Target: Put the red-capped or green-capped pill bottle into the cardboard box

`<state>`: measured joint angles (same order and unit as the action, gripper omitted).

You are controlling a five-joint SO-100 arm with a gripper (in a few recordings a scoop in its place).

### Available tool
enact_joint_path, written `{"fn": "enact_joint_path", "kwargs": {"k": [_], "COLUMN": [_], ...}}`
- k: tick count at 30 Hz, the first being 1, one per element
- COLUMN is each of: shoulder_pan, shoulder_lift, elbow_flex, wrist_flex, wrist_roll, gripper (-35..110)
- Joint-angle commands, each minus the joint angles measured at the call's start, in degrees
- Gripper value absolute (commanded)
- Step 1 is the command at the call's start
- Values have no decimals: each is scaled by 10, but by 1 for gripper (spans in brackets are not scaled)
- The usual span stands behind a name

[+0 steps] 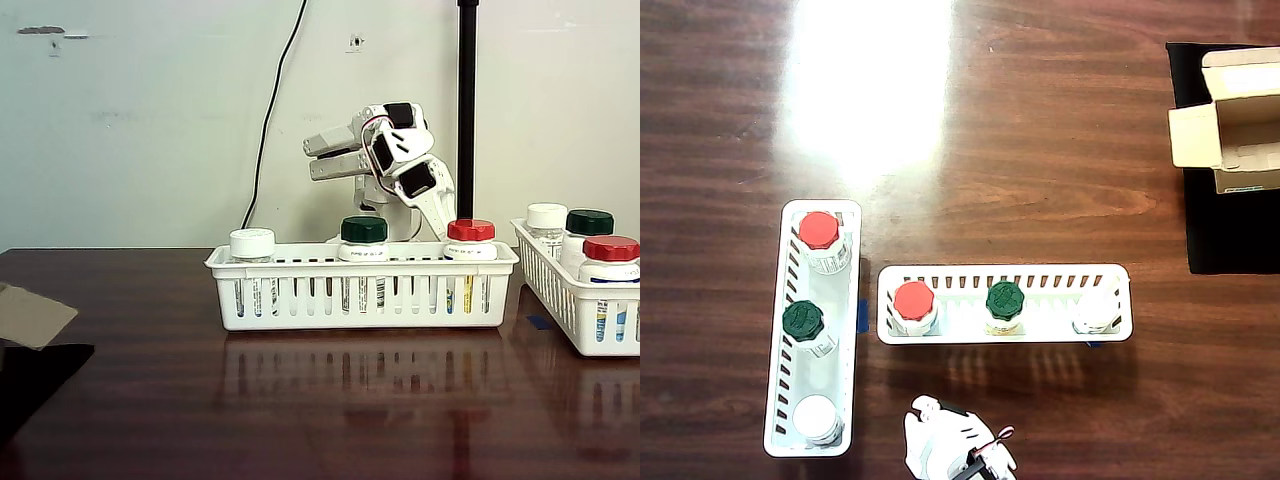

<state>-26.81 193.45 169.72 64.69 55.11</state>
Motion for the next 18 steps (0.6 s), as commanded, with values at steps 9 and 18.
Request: {"fn": "enact_joint_path", "kwargs": {"k": [9, 18], "shoulder_pan": [385, 388], "shoulder_lift": [34, 34], "elbow_flex": [-1, -1], "wrist_flex": [-49, -66], "wrist_roll": [459, 464], "gripper": [5, 5]}}
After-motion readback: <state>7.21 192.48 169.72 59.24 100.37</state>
